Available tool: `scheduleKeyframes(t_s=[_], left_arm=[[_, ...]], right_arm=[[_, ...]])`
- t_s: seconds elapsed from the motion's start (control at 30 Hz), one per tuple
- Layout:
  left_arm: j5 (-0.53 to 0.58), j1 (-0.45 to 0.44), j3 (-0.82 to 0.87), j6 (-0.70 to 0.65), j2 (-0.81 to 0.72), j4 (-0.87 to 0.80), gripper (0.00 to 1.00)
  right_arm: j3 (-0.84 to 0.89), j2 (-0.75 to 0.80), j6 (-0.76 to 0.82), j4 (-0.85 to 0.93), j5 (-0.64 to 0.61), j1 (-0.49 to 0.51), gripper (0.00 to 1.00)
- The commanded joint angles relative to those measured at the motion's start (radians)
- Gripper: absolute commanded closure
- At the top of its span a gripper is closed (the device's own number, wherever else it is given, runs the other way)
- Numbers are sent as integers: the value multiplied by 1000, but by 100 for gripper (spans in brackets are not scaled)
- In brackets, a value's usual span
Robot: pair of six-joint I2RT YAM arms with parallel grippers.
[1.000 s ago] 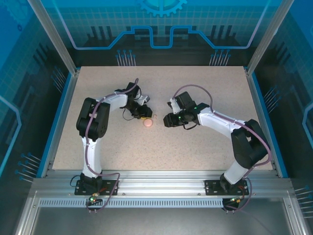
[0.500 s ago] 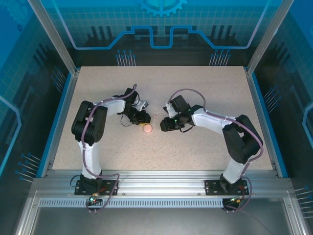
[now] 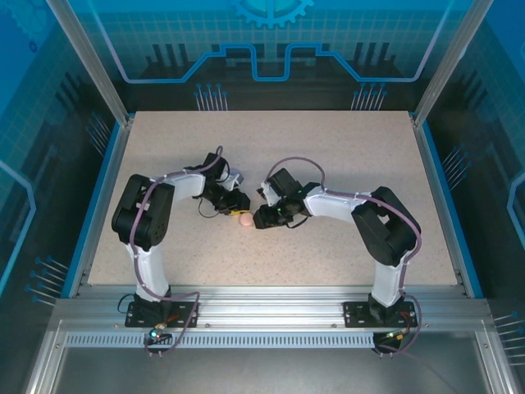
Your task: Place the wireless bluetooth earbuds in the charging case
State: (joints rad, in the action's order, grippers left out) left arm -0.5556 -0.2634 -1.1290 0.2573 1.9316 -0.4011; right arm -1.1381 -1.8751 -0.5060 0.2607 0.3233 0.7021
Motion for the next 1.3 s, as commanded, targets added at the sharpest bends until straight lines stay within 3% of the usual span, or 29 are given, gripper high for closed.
scheduleKeyframes(t_s=[0.0,0.67,1.03,1.27], left_arm=[[-29,12,32,22,-53,27,68],[-43,15,145,70,-132,83,66],[-8,18,195,98,-217,110,61],[-39,30,292,176,-299,228,55]], right_arm=[[-25,-34,-42,-45,34,17,66],[-117,-106,-49,58,-91,23,68],[-97,-35,-38,62,-88,22,67],[-53,2,-72,8,-18,-2,65]])
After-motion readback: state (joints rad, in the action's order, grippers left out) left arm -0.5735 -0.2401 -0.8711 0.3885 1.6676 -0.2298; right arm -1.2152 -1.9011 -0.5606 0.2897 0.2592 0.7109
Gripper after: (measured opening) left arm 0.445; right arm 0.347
